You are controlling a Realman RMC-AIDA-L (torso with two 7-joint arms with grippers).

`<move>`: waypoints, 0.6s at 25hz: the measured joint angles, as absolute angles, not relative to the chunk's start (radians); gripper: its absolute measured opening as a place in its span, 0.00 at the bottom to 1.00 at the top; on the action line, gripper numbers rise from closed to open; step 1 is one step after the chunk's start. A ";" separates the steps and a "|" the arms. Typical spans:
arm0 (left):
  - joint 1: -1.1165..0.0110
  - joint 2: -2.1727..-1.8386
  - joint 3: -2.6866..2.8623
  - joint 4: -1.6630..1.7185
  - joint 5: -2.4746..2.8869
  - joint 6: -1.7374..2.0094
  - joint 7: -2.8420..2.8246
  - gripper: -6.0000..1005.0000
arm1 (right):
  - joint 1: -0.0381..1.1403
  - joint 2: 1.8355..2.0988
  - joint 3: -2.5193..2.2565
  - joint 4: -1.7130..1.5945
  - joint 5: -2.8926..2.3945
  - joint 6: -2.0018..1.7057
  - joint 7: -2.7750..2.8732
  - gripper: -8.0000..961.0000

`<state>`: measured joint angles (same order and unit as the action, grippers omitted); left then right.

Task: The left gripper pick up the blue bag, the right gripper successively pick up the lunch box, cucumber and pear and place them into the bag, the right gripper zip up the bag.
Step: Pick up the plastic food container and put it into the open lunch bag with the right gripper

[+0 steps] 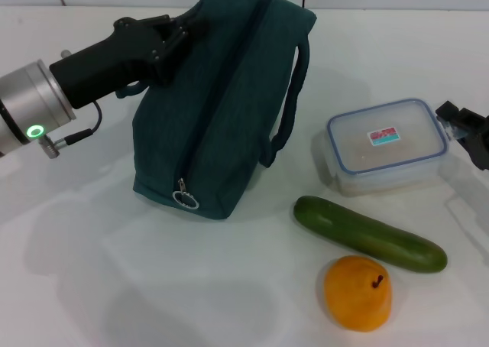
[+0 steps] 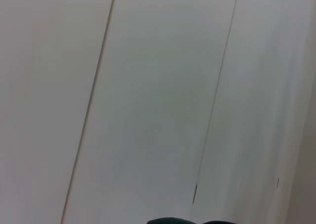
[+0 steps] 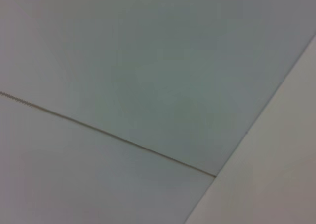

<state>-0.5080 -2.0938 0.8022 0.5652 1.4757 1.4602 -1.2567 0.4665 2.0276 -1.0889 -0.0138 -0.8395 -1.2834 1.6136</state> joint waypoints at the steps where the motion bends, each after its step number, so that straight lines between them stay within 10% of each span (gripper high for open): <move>1: -0.508 -2.094 0.802 0.564 1.475 1.460 -1.252 0.05 | 0.466 2.028 -1.089 -0.014 -0.839 -1.287 1.600 0.12; 15: -0.474 -2.093 0.939 0.563 1.321 1.542 -1.160 0.05 | 0.390 2.018 -1.089 -0.164 -0.839 -1.443 1.418 0.11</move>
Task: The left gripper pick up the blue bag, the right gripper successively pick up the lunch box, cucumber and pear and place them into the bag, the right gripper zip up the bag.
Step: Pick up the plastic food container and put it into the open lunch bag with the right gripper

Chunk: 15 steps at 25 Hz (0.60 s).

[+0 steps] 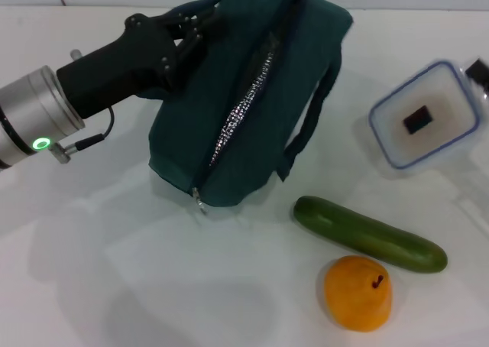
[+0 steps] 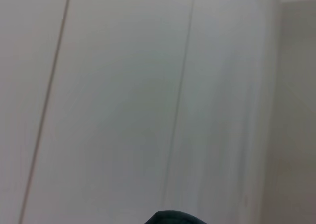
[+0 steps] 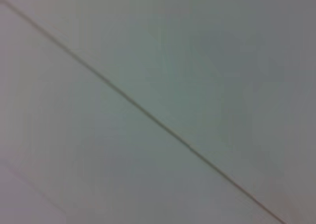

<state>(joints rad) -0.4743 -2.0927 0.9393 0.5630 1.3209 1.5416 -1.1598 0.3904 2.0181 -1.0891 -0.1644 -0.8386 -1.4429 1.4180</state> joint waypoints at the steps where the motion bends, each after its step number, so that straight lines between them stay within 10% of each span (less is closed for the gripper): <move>1: -0.474 -2.093 0.940 0.564 1.321 1.543 -1.161 0.05 | 0.383 2.015 -1.089 -0.195 -0.838 -1.497 1.409 0.11; 15: -0.512 -2.092 1.038 0.569 1.327 1.445 -1.171 0.05 | 0.411 2.013 -1.026 -0.369 -0.807 -1.723 1.464 0.12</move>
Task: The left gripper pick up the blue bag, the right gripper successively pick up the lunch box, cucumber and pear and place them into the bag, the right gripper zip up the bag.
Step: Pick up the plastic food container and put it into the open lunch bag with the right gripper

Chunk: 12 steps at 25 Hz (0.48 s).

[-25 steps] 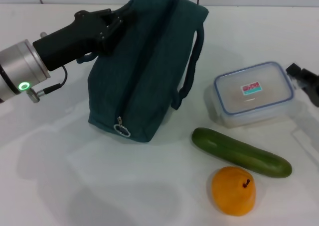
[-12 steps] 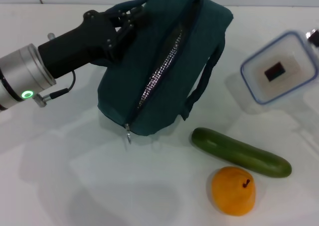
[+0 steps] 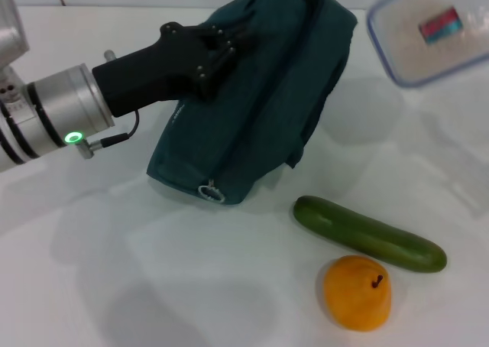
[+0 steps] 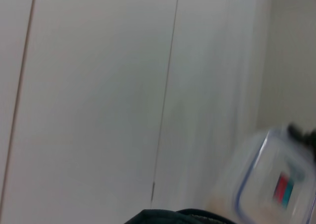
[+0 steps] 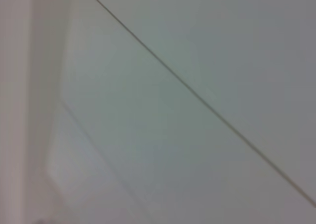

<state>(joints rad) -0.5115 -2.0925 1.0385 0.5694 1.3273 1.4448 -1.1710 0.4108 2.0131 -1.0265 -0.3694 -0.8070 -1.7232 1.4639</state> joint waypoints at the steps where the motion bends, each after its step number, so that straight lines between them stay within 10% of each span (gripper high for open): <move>1: -0.514 -2.093 1.046 0.569 1.326 1.430 -1.170 0.05 | 0.429 2.013 -1.026 -0.373 -0.801 -1.731 1.478 0.12; 12: -0.536 -2.097 1.065 0.563 1.321 1.383 -1.168 0.05 | 0.645 2.011 -1.034 -0.411 -0.801 -1.677 1.558 0.13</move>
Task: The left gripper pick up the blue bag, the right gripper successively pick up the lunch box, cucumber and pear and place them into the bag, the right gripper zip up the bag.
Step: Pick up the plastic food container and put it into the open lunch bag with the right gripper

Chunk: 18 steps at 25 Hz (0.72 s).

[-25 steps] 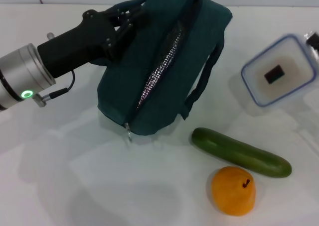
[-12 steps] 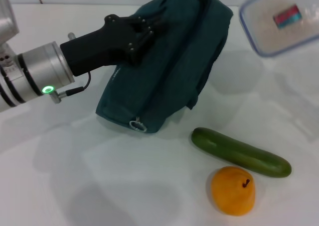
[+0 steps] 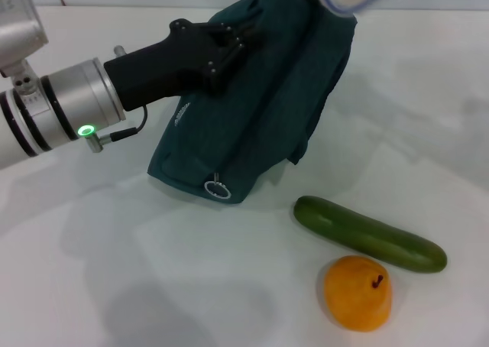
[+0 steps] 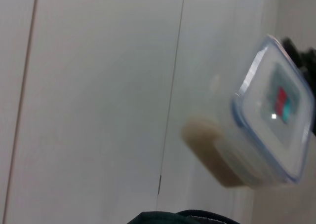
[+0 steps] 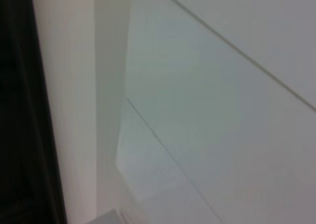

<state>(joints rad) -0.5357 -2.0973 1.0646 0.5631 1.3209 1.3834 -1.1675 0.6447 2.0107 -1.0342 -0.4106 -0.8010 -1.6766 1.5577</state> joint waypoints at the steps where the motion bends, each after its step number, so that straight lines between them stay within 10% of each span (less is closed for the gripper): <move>1: -0.536 -2.098 1.066 0.563 1.320 1.383 -1.167 0.05 | 0.662 2.011 -1.037 -0.415 -0.804 -1.655 1.561 0.13; 18: -0.552 -2.098 1.071 0.539 1.264 1.344 -1.130 0.05 | 0.635 2.010 -1.109 -0.395 -0.879 -1.514 1.564 0.14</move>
<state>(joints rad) -0.5523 -2.0983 1.0714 0.5392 1.2641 1.3443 -1.1304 0.6345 2.0101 -1.1093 -0.3954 -0.8794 -1.5143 1.5640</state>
